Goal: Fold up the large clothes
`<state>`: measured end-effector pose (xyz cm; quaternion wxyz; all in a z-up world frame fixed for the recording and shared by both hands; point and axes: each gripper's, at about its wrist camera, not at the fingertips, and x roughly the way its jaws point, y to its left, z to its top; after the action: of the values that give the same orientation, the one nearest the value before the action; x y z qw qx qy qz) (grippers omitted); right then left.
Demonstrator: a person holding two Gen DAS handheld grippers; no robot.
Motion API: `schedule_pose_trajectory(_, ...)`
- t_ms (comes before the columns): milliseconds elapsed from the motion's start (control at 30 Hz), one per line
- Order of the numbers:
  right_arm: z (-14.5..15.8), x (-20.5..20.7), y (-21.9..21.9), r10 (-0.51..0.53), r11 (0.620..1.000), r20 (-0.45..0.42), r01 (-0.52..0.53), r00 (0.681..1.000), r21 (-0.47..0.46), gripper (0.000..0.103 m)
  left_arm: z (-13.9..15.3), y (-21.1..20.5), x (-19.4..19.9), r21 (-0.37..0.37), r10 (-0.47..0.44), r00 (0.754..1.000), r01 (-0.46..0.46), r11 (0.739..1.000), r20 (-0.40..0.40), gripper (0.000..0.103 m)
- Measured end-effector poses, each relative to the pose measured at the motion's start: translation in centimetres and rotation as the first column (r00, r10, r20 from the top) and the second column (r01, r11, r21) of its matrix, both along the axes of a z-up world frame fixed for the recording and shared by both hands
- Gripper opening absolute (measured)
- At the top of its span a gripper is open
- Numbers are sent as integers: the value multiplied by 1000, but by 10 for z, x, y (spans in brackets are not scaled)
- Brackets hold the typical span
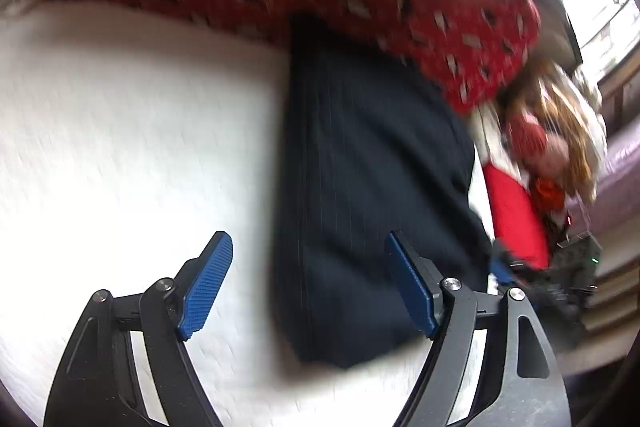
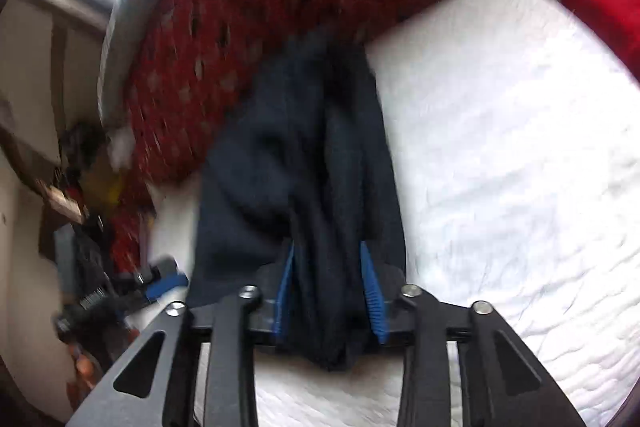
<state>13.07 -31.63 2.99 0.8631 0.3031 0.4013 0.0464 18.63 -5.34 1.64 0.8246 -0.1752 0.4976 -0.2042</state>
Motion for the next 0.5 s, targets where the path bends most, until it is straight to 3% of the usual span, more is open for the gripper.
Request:
schedule_pose_trajectory(67, 23, 10, -11, -84, 996, 79, 82, 993, 34, 70, 3, 1, 19, 10, 40, 999, -40, 999, 2, 79)
schedule_pose_trajectory(133, 34, 31, -14, -141, 990, 96, 138, 985, 39, 79, -3, -4, 36, -13, 51, 998, -52, 999, -39, 79)
schedule_pose_trajectory(233, 27, 83, -7, -161, 987, 22, 161, 987, -15, 79, -17, -12, 45, -54, 49, 993, -54, 997, -104, 78)
schedule_pose_trajectory(267, 23, 91, -6, -161, 986, -3, 160, 987, -45, 74, -18, -15, 44, -59, 42, 993, -48, 997, -107, 78)
schedule_pose_trajectory(300, 19, 105, 0, -147, 987, -23, 145, 989, -70, 57, -19, -18, 42, -56, 37, 995, -42, 998, -98, 78)
schedule_pose_trajectory(333, 19, 114, 6, -108, 991, -10, 107, 994, -81, 2, -19, -19, 42, -55, 29, 996, -34, 998, -88, 78)
schedule_pose_trajectory(367, 21, 117, 6, -62, 994, 9, 62, 998, -94, 2, -19, -23, 40, -51, 22, 997, -26, 998, -79, 78)
schedule_pose_trajectory(433, 29, 120, 1, -92, 986, 88, 103, 992, -131, 1, -26, -32, 43, -44, 11, 996, -14, 999, -84, 79)
schedule_pose_trajectory(500, 12, 126, -13, -130, 984, 46, 135, 990, -121, 1, -41, -41, 45, -41, -10, 992, 4, 999, -124, 79)
